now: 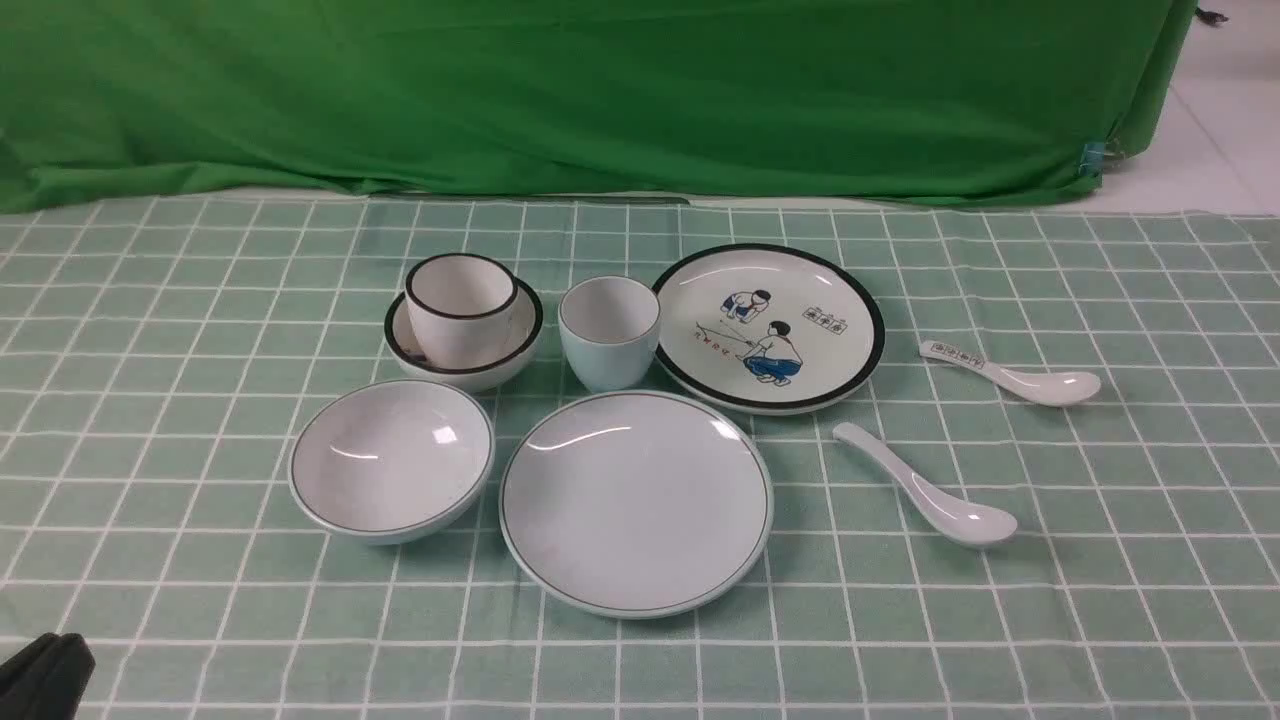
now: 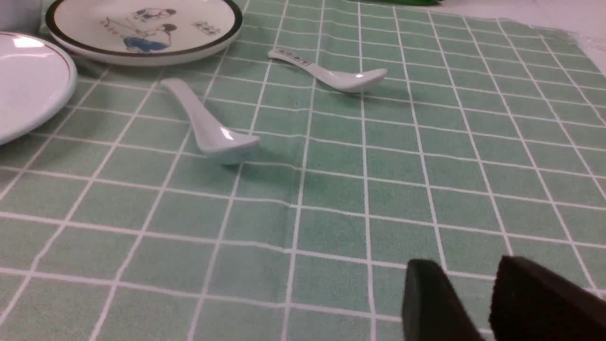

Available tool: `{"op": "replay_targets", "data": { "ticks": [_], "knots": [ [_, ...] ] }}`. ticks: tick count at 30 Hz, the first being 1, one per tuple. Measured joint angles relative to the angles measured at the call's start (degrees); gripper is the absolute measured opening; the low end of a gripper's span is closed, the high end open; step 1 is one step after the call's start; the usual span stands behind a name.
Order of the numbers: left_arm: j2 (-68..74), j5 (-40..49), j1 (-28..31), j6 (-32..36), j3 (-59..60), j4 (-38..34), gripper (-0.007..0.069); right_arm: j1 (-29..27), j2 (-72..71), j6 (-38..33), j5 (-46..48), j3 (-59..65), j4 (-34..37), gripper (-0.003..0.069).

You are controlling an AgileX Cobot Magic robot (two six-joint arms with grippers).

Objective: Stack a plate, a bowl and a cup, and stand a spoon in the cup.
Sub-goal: Use the left arm to grab a blue rice bowl

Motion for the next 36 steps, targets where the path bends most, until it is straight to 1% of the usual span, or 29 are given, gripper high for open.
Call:
{"op": "replay_targets", "data": {
  "ticks": [17, 20, 23, 24, 26, 27, 29, 31, 33, 35, 36],
  "knots": [
    [0.0, 0.0, 0.0, 0.0, 0.0, 0.0, 0.0017, 0.0, 0.0, 0.0, 0.0, 0.0, 0.0, 0.0241],
    [0.0, -1.2, 0.0, 0.0, 0.0, -0.5, 0.0017, 0.0, 0.0, 0.0, 0.0, 0.0, 0.0, 0.0241],
    [0.0, -6.5, 0.0, -3.6, 0.0, -10.2, 0.0017, 0.0, 0.0, 0.0, 0.0, 0.0, 0.0, 0.0241],
    [0.0, -6.5, 0.0, -3.6, 0.0, -10.2, 0.0017, 0.0, 0.0, 0.0, 0.0, 0.0, 0.0, 0.0241],
    [0.0, -11.9, 0.0, -8.6, 0.0, -23.0, 0.0017, 0.0, 0.0, 0.0, 0.0, 0.0, 0.0, 0.0241],
    [0.0, -13.7, 0.0, -10.2, 0.0, -26.4, 0.0017, 0.0, 0.0, 0.0, 0.0, 0.0, 0.0, 0.0241],
    [0.0, -16.7, 0.0, -13.5, 0.0, -30.2, 0.0017, 0.0, 0.0, 0.0, 0.0, 0.0, 0.0, 0.0241],
    [0.0, -19.3, 0.0, -17.3, 0.0, -31.6, 0.0017, 0.0, 0.0, 0.0, 0.0, 0.0, 0.0, 0.0241],
    [0.0, -20.0, 0.0, -19.6, -0.1, -31.2, 0.0017, 0.0, 0.0, 0.0, 0.0, 0.0, 0.0, 0.0241],
    [-0.1, -15.8, -0.4, -21.8, -3.5, -25.5, 0.0017, 0.0, 0.0, 0.0, 0.0, 0.0, 0.0, 0.0241],
    [-0.1, -15.8, -0.4, -21.9, -3.5, -25.5, 0.0017, 0.0, 0.0, 0.0, 0.0, 0.0, 0.0, 0.0241]
  ]
}}
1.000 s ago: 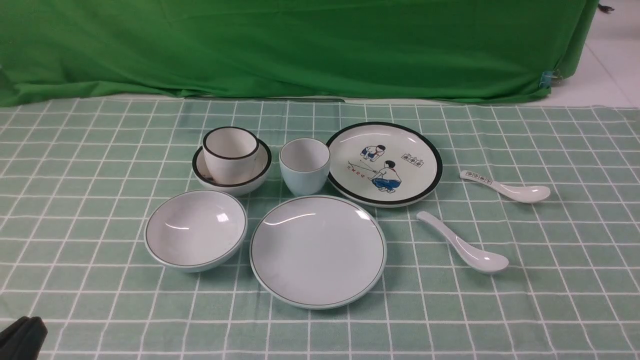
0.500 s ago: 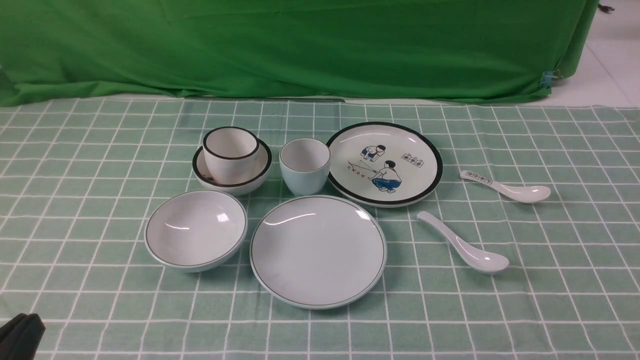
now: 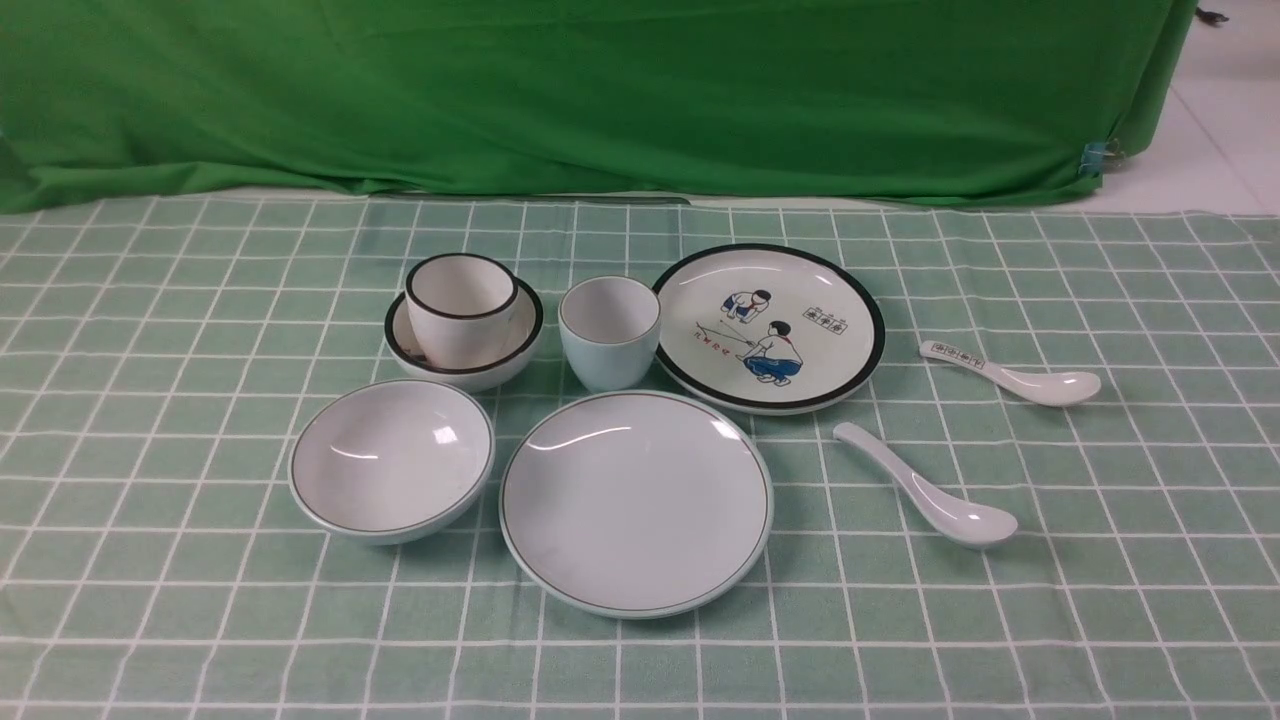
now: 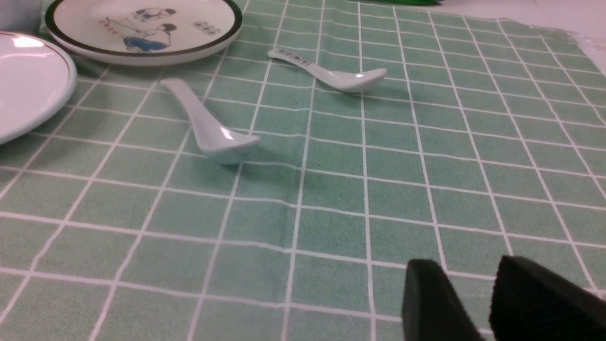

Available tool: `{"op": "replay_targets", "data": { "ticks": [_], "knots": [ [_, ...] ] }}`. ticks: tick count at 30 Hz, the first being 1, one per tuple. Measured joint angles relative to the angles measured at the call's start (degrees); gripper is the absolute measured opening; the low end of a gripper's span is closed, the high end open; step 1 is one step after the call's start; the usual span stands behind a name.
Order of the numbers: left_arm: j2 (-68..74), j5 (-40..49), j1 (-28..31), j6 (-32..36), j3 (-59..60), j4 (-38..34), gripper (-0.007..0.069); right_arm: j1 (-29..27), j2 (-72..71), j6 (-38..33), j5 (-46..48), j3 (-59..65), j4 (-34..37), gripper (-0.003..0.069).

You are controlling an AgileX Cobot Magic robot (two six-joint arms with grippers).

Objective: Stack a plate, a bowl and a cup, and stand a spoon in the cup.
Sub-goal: Use the left arm to grab a blue rice bowl

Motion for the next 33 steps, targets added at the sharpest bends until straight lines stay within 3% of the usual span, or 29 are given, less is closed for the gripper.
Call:
{"op": "replay_targets", "data": {
  "ticks": [1, 2, 4, 7, 12, 16, 21, 24, 26, 31, 33],
  "knots": [
    [0.8, 5.9, -1.0, 0.0, -5.8, 6.9, 0.0017, 0.0, 0.0, 0.0, 0.0, 0.0, 0.0, 0.0241],
    [1.0, 5.9, -1.2, 0.1, -5.8, 6.9, 0.0017, 0.0, 0.0, 0.0, 0.0, 0.0, 0.0, 0.0241],
    [5.5, 14.7, -2.9, 2.7, -14.1, 13.7, 0.0017, 0.0, 0.0, 0.0, 0.0, 0.0, 0.0, 0.0241],
    [18.8, 28.6, -5.5, 12.9, -25.2, 18.5, 0.0017, 0.0, 0.0, 0.0, 0.0, 0.0, 0.0, 0.0241],
    [36.0, 37.9, -6.5, 22.2, -34.1, 18.9, 0.0017, 0.0, 0.0, 0.0, 0.0, 0.0, 0.0, 0.0241],
    [48.8, 39.3, -6.5, 26.9, -38.6, 15.1, 0.0017, 0.0, 0.0, 0.0, 0.0, 0.0, 0.0, 0.0241],
    [62.0, 45.4, -7.2, 40.6, -43.0, 5.8, 0.0017, 0.0, 0.0, 0.0, -0.5, 0.0, 0.0, 0.0241],
    [65.3, 47.7, -10.6, 43.8, -44.6, 6.3, 0.0017, 0.0, 0.0, 0.3, -2.0, 0.0, 0.0, 0.0241],
    [66.5, 48.6, -14.7, 43.9, -45.3, 8.7, 0.0017, 0.0, 0.0, 3.5, -5.5, 0.0, 0.6, 0.0241],
    [67.1, 50.8, -24.1, 39.9, -46.7, 17.2, 0.0017, 0.0, 0.0, 22.6, -17.5, 0.0, 3.1, 0.0241],
    [67.2, 51.4, -25.3, 37.8, -47.5, 20.1, 0.0017, 0.0, 0.0, 29.0, -20.9, 0.0, 3.5, 0.0236]
  ]
}}
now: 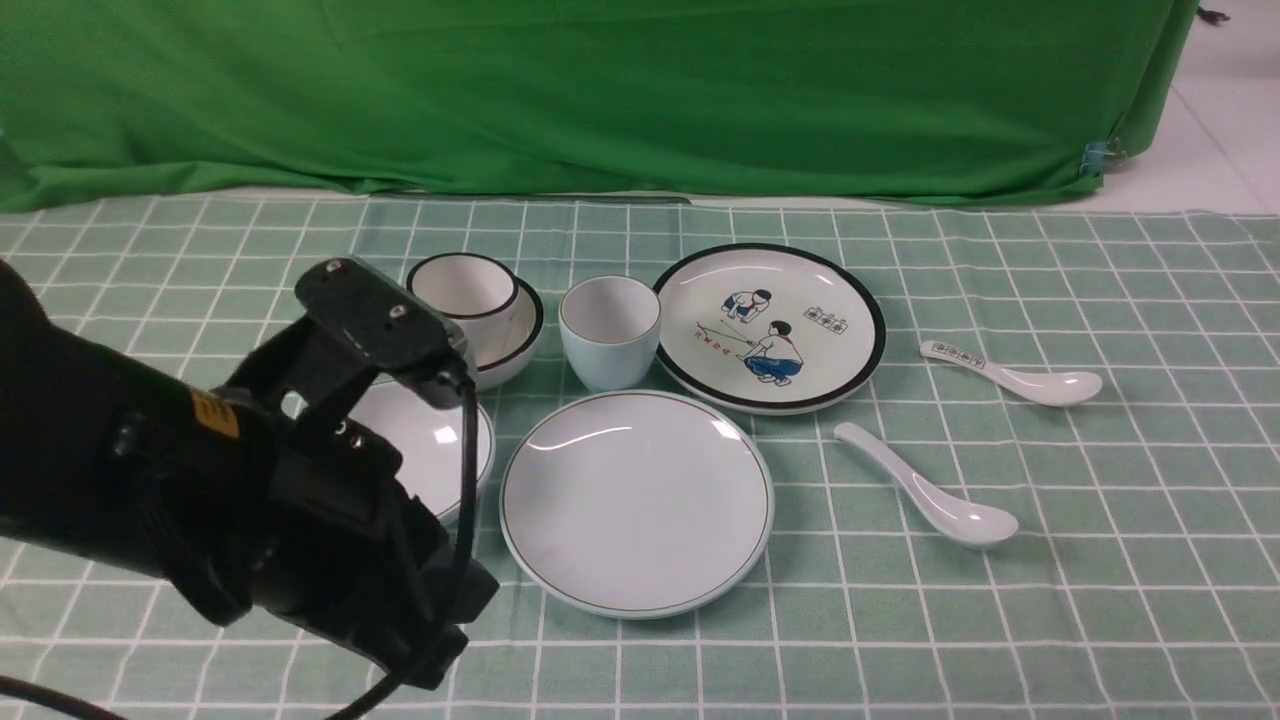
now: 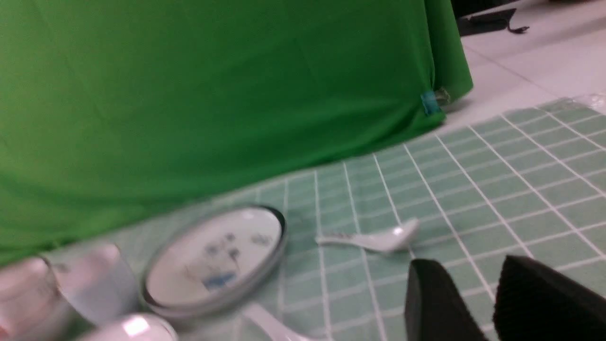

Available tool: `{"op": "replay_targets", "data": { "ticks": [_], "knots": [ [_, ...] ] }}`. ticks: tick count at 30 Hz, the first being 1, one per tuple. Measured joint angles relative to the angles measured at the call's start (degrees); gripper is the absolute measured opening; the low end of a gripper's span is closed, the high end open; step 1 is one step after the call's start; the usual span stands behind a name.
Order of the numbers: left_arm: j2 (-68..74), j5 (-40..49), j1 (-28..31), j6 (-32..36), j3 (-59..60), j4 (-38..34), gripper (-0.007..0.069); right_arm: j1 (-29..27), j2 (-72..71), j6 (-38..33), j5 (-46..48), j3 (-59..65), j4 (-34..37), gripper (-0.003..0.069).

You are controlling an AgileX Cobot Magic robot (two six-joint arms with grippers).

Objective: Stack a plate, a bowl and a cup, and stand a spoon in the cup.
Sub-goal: Use the left arm to grab a blue rice bowl

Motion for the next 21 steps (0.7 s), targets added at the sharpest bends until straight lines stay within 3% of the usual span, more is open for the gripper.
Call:
{"op": "replay_targets", "data": {
  "ticks": [2, 5, 8, 10, 14, 21],
  "knots": [
    [0.3, 0.1, -0.1, -0.7, -0.7, 1.3, 0.0017, 0.4, 0.0, 3.2, 0.5, -0.2, 0.0, 0.0227],
    [1.7, 0.3, -0.1, -1.2, -2.3, 5.5, 0.0017, 3.0, 2.6, 6.0, 9.9, -5.9, 0.3, 0.0200],
    [4.7, 0.3, -0.1, -1.3, -3.7, 8.9, 0.0017, 8.5, 8.8, -0.7, 21.4, -17.0, 0.4, 0.0190],
    [8.0, 0.7, -0.1, -1.4, -5.2, 12.1, 0.0020, 13.9, 15.2, -9.2, 31.4, -26.8, 0.4, 0.0188],
    [14.4, 0.8, -0.1, -1.3, -7.6, 16.5, 0.0071, 23.3, 27.0, -18.8, 47.3, -40.9, 0.2, 0.0183],
    [20.2, -4.9, -0.1, 0.6, -8.4, 21.8, 0.0254, 30.9, 33.1, -21.2, 49.5, -43.8, 0.2, 0.0167]
  ]
}}
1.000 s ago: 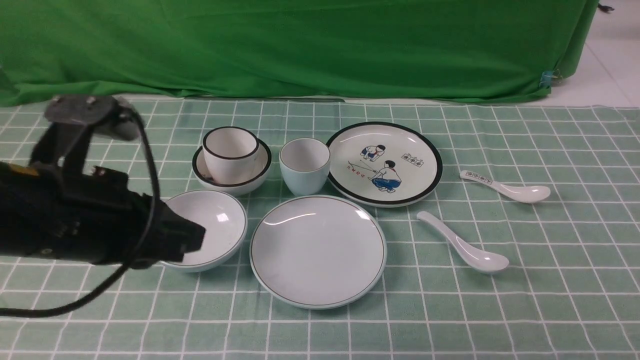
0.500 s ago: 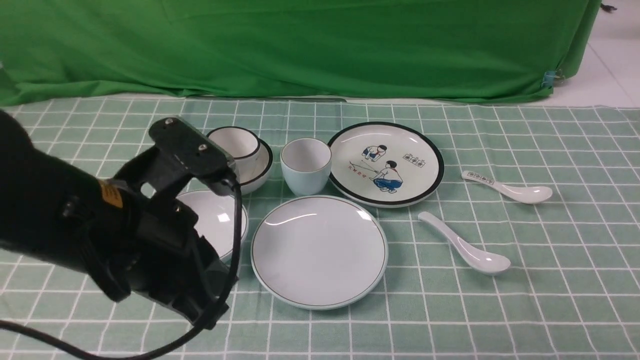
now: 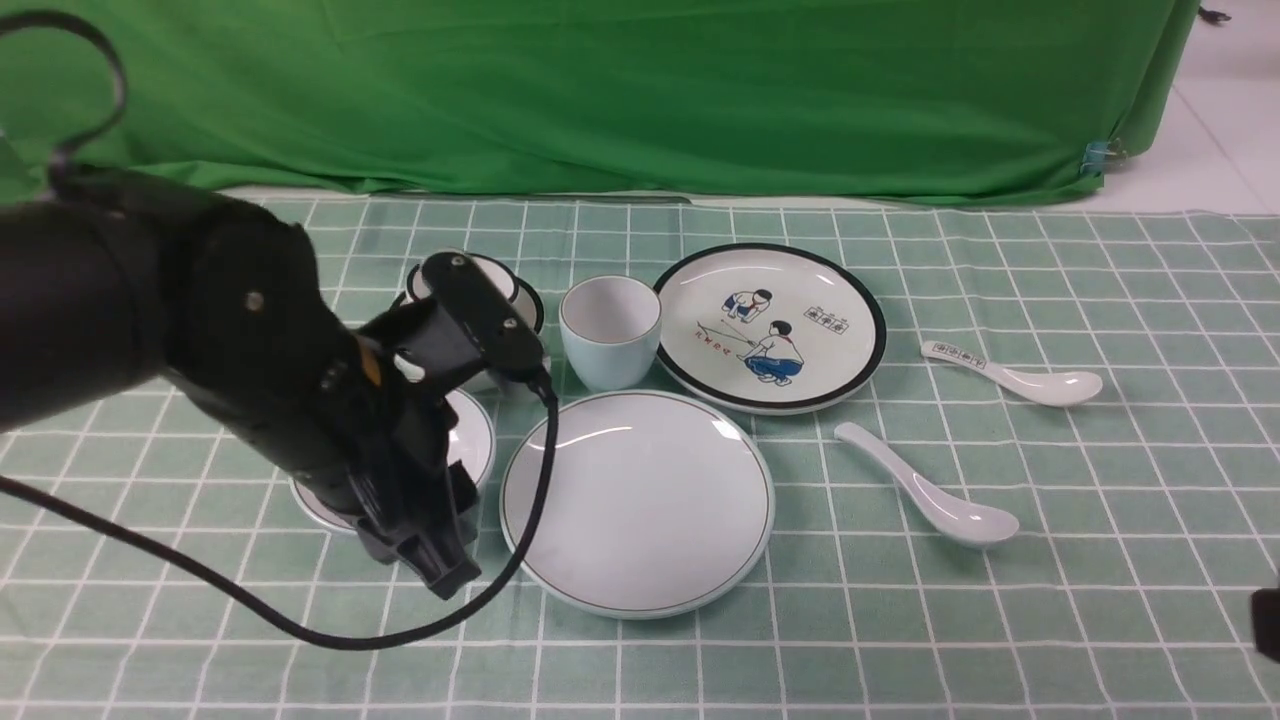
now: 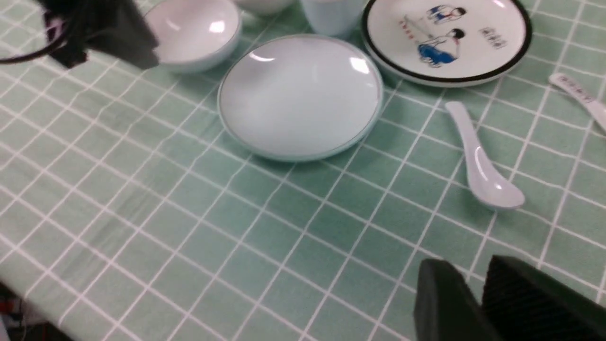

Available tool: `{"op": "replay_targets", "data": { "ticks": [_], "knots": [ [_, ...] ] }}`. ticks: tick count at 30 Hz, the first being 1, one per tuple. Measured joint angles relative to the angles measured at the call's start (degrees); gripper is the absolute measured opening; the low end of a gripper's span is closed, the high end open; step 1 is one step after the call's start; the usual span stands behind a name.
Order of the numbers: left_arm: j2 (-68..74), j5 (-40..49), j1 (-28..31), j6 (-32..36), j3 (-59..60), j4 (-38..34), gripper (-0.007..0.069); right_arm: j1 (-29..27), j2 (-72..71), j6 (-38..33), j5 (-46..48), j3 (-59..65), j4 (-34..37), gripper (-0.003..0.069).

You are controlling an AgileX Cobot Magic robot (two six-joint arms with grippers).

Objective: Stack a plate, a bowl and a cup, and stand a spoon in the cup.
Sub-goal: Use the left arm to grab a blue rice bowl

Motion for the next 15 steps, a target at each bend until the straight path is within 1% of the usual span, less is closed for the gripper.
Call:
{"op": "replay_targets", "data": {
  "ticks": [1, 2, 3, 4, 5, 7, 8, 10, 13, 15],
  "knots": [
    [0.6, -0.4, 0.0, 0.0, 0.0, 1.4, 0.0292, 0.8, 0.4, -0.1, 0.0, 0.1, 0.0, 0.0167],
    [1.1, -0.5, 0.0, 0.0, 0.0, 2.8, 0.0314, 1.2, 0.5, -0.1, 0.0, 0.3, 0.0, 0.0167],
    [2.6, -1.0, 0.0, 0.0, 0.0, 5.4, 0.0377, 2.0, 0.6, -0.1, 0.3, 0.8, 0.0, 0.0167],
    [3.4, -1.6, 0.0, 0.0, 0.0, 6.3, 0.0400, 2.1, 0.6, -0.1, 0.5, 1.1, 0.0, 0.0167],
    [3.7, -1.7, 0.0, 0.0, 0.0, 6.4, 0.0400, 2.1, 0.6, -0.1, 0.5, 1.3, 0.0, 0.0167],
    [5.9, -4.7, 0.0, 0.0, 0.0, 7.7, 0.0430, 2.2, 0.8, 0.2, 0.9, 2.1, 0.0, 0.0167],
    [6.1, -4.9, 0.0, 0.0, 0.0, 7.9, 0.0432, 2.2, 0.7, 0.2, 0.9, 2.2, 0.0, 0.0167],
    [8.7, -8.7, 0.1, -0.1, 0.0, 11.2, 0.0428, 2.2, 0.9, 0.6, 1.2, 3.1, 0.0, 0.0167],
    [10.4, -10.1, 0.2, -0.4, 0.0, 11.9, 0.0409, 2.2, 0.9, 0.9, 1.5, 3.6, 0.0, 0.0167],
    [11.6, -10.3, 0.4, -0.6, 0.0, 12.1, 0.0372, 2.3, 0.9, 1.4, 1.6, 4.0, 0.0, 0.0167]
  ]
}}
